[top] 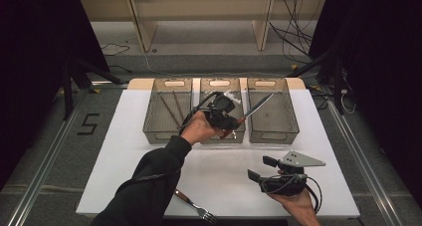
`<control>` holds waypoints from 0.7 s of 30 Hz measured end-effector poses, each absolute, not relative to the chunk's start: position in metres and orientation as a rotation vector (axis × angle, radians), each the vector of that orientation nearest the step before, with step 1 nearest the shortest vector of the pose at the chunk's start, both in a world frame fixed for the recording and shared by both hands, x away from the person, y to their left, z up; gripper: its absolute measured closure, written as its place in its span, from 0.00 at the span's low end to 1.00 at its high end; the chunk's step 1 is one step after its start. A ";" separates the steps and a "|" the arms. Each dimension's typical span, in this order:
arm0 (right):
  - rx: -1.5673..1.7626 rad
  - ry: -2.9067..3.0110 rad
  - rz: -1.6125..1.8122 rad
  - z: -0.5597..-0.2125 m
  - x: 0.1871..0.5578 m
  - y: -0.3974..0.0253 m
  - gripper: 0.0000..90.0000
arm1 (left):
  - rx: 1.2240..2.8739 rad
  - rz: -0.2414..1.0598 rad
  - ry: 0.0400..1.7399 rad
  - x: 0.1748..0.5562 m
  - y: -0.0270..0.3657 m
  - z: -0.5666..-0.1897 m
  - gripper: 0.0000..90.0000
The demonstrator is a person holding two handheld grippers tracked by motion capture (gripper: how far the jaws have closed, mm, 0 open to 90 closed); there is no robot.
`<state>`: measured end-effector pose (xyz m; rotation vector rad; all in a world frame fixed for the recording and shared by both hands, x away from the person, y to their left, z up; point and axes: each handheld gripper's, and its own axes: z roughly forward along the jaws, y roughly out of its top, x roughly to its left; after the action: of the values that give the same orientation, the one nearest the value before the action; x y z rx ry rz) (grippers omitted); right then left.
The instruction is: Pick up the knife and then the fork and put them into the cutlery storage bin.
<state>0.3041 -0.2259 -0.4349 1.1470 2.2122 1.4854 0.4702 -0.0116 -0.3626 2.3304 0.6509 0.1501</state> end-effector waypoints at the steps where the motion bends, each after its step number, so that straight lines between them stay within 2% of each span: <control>1: 1.148 2.212 1.486 -0.435 0.304 -0.226 0.26 | 2.323 0.149 0.651 0.472 -0.014 -0.362 0.85; 21: 1.149 2.223 1.499 -0.437 0.304 -0.226 0.26 | 2.190 0.106 0.735 0.505 -0.055 -0.362 0.85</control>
<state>0.3040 -0.2255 -0.4368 1.1488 2.2227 1.4987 0.5055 -0.0551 -0.3620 2.1902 0.7353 0.1061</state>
